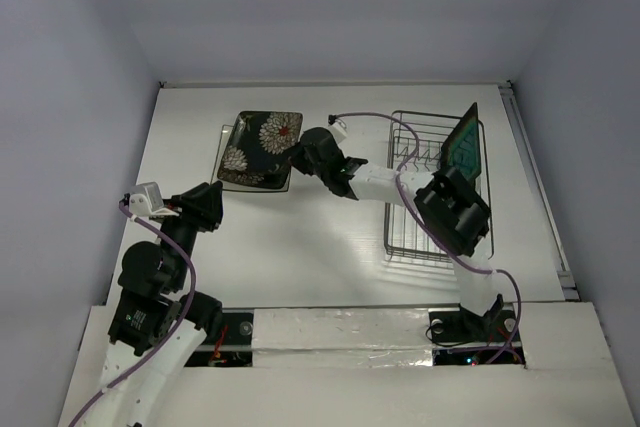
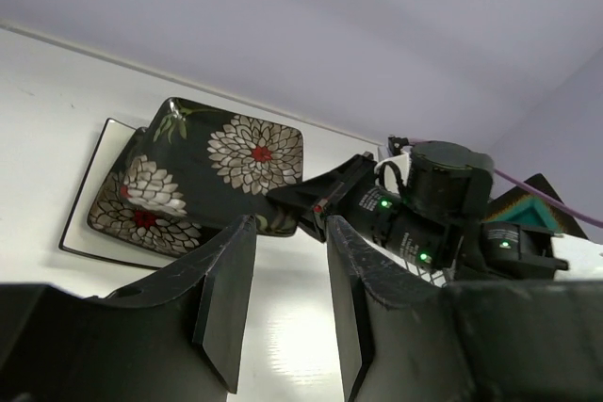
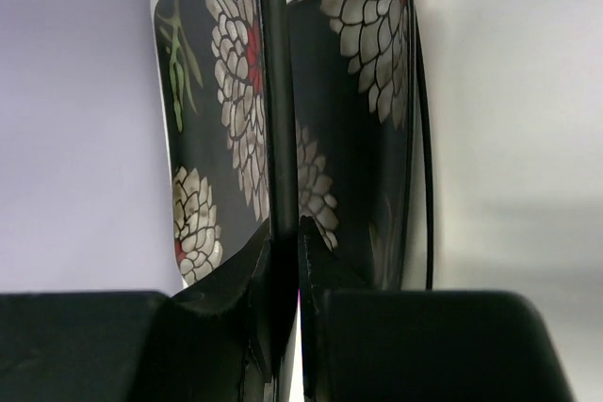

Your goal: Unload the plates from the dish rack

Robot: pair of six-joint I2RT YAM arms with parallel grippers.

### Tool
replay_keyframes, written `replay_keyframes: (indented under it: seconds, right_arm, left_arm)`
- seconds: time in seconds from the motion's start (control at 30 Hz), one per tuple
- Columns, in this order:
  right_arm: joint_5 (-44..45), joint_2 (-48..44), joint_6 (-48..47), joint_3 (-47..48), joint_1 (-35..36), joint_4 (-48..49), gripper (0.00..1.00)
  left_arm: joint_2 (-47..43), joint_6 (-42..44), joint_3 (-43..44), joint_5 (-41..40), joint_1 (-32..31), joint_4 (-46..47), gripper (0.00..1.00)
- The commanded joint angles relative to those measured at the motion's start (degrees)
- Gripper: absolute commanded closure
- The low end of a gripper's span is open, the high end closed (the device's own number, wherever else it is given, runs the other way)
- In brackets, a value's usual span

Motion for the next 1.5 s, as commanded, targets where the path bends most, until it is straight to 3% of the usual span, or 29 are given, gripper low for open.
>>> replay_keyframes:
  seconds: [0.0, 0.43, 0.8, 0.97, 1.07, 1.2, 1.3, 1.4, 1.47]
  right_arm:
    - [2.5, -0.5, 6.2, 6.5, 0.3, 13.6, 1.0]
    - [2.6, 4.0, 7.5, 8.6, 0.8, 8.3, 0.91]
    - [-0.2, 4.9, 3.6, 7.2, 0.8, 3.5, 0.62]
    - [-0.4, 2.6, -1.7, 5.7, 0.8, -3.2, 0.26]
    - [1.0, 1.0, -6.8, 6.3, 0.8, -8.9, 0.12]
    - [2.4, -3.1, -12.1, 3.6, 0.2, -14.8, 0.09]
    - [4.6, -10.6, -15.3, -1.4, -0.4, -17.8, 0.15]
    - [9.6, -20.4, -19.4, -5.0, -1.6, -21.2, 0.55]
    - [16.1, -25.6, -22.2, -6.5, -3.0, -28.6, 1.0]
  left_arm:
    - [0.6, 0.0, 0.3, 0.2, -0.4, 2.5, 0.67]
    - [0.2, 0.1, 0.2, 0.2, -0.4, 2.6, 0.67]
    - [-0.4, 0.0, 0.2, 0.2, -0.4, 2.6, 0.67]
    - [-1.0, 0.0, 0.2, 0.2, -0.4, 2.6, 0.67]
    - [-1.4, 0.1, 0.3, 0.2, -0.4, 2.5, 0.67]
    - [-1.8, 0.1, 0.3, 0.2, -0.4, 2.6, 0.67]
    - [-2.2, 0.1, 0.2, 0.2, -0.4, 2.6, 0.66]
    - [-3.2, 0.1, 0.1, 0.2, -0.4, 2.6, 0.66]
    - [-3.5, 0.1, 0.2, 0.2, -0.4, 2.4, 0.67]
